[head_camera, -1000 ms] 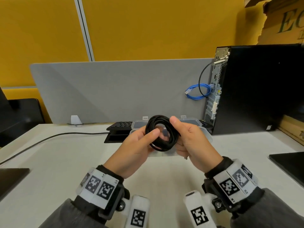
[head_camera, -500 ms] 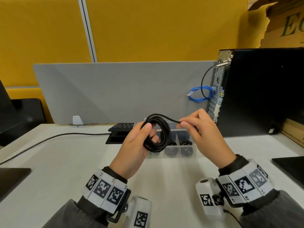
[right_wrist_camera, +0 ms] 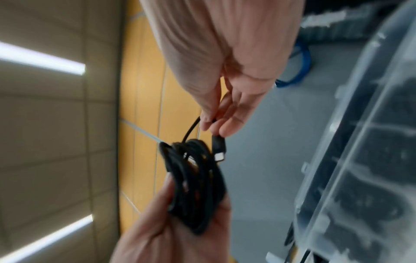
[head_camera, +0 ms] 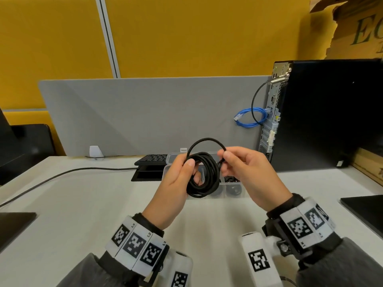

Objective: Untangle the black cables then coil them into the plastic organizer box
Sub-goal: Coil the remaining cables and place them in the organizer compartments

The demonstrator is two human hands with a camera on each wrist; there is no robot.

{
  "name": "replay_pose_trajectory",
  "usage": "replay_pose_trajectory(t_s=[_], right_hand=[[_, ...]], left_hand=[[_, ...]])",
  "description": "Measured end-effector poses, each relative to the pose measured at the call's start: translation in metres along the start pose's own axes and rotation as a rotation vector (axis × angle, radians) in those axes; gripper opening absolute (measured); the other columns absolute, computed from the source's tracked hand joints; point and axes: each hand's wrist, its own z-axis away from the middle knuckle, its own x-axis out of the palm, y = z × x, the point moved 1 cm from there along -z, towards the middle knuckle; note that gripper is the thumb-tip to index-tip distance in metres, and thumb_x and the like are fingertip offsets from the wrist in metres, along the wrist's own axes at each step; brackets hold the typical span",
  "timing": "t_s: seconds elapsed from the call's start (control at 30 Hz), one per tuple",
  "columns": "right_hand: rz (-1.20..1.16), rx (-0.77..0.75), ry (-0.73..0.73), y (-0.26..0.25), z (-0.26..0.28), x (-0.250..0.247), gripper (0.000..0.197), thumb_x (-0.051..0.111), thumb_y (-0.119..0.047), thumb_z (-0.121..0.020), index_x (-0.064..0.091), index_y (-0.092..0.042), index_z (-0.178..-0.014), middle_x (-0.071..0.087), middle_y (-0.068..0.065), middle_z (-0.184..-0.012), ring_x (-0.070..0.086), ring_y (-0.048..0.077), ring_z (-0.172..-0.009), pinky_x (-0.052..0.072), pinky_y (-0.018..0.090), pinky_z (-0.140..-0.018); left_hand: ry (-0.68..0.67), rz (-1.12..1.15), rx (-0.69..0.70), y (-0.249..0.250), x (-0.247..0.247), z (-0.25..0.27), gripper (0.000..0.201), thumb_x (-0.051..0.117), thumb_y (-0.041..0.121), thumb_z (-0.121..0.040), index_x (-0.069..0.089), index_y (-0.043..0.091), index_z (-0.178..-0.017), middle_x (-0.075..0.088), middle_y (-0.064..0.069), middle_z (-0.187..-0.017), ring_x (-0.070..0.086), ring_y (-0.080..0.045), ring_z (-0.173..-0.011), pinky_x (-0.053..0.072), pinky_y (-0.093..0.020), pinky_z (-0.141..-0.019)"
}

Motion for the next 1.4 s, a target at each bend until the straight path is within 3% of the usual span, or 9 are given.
replay_pose_trajectory(t_s=[0.27,0.4,0.5,0.57,0.7,0.83,0.97,1.2,1.4], right_hand=[[-0.39,0.26,-0.087,0.009,-0.001,0.008,0.023,0.053,-0.01,-0.091,0.06,0.0,-0.11,0.067,0.013,-0.09,0.064,0.018,-0.08,0.055,0.027,-0.075],[-0.421,0.351,-0.085,0.016,0.004,0.018,0.007,0.057,-0.007,-0.088,0.054,-0.011,-0.082,0.065,0.015,-0.086,0.063,0.025,-0.079,0.054,0.029,-0.07],[-0.438,0.348,-0.122,0.014,0.006,0.024,0.017,0.048,0.0,-0.09,0.046,-0.013,-0.08,0.061,0.025,-0.098,0.06,0.035,-0.095,0.05,0.039,-0.082],[-0.402,0.312,-0.16,0.011,0.009,0.026,0.011,0.044,-0.003,-0.092,0.048,-0.013,-0.092,0.066,0.018,-0.093,0.065,0.028,-0.089,0.051,0.034,-0.075],[-0.206,0.162,-0.299,0.004,0.018,0.031,0.034,0.064,0.001,-0.082,0.056,-0.022,-0.106,0.068,0.001,-0.086,0.065,0.015,-0.086,0.052,0.027,-0.076],[-0.037,0.001,-0.18,0.003,0.02,0.035,0.021,0.067,-0.006,-0.082,0.067,-0.022,-0.095,0.068,-0.003,-0.097,0.065,0.013,-0.094,0.053,0.027,-0.08],[0.282,-0.184,-0.049,0.002,0.016,0.029,0.014,0.07,-0.017,-0.081,0.072,-0.028,-0.089,0.054,-0.006,-0.113,0.055,-0.001,-0.101,0.047,0.015,-0.082],[0.601,-0.65,0.159,-0.038,0.025,0.02,0.008,0.068,-0.022,-0.081,0.064,-0.016,-0.082,0.061,-0.008,-0.078,0.059,0.005,-0.074,0.047,0.011,-0.067],[0.937,-0.394,-0.068,-0.051,0.019,-0.009,0.008,0.064,-0.023,-0.085,0.066,-0.023,-0.093,0.063,-0.016,-0.076,0.061,0.001,-0.071,0.052,0.016,-0.073]], left_hand=[[-0.025,0.121,-0.106,-0.005,0.007,0.002,0.023,0.038,0.024,-0.097,0.055,0.011,-0.107,0.051,-0.003,-0.074,0.048,-0.009,-0.069,0.041,-0.03,-0.077],[0.027,0.097,-0.192,-0.013,-0.001,-0.001,0.028,0.033,0.019,-0.1,0.053,0.002,-0.109,0.061,-0.023,-0.106,0.058,-0.022,-0.099,0.047,-0.04,-0.094],[0.078,0.038,-0.178,-0.017,-0.002,-0.001,0.026,0.032,0.019,-0.1,0.053,0.013,-0.086,0.056,0.004,-0.07,0.055,-0.005,-0.066,0.045,-0.025,-0.069],[0.114,-0.021,-0.161,-0.018,-0.001,-0.002,0.024,0.032,0.02,-0.1,0.052,0.017,-0.086,0.054,0.009,-0.068,0.053,0.0,-0.062,0.041,-0.024,-0.069],[0.145,-0.073,-0.165,-0.019,-0.001,-0.002,0.022,0.034,0.021,-0.1,0.052,0.02,-0.088,0.057,0.001,-0.08,0.056,-0.013,-0.079,0.045,-0.036,-0.08],[0.102,-0.022,-0.169,-0.017,0.007,0.002,0.018,0.037,0.021,-0.099,0.054,0.017,-0.102,0.063,-0.001,-0.095,0.061,-0.013,-0.094,0.048,-0.032,-0.085],[0.082,-0.013,-0.147,-0.015,0.01,0.001,0.017,0.043,0.019,-0.097,0.053,0.016,-0.111,0.061,0.009,-0.082,0.058,-0.002,-0.079,0.046,-0.026,-0.082],[0.243,-0.269,-0.123,-0.021,-0.017,-0.004,0.013,0.04,0.018,-0.098,0.05,0.019,-0.106,0.053,0.003,-0.091,0.051,-0.009,-0.082,0.042,-0.022,-0.079],[0.29,-0.383,0.012,-0.007,-0.024,-0.008,0.016,0.038,0.018,-0.098,0.046,0.019,-0.112,0.05,0.01,-0.09,0.049,-0.001,-0.082,0.041,-0.017,-0.075]])
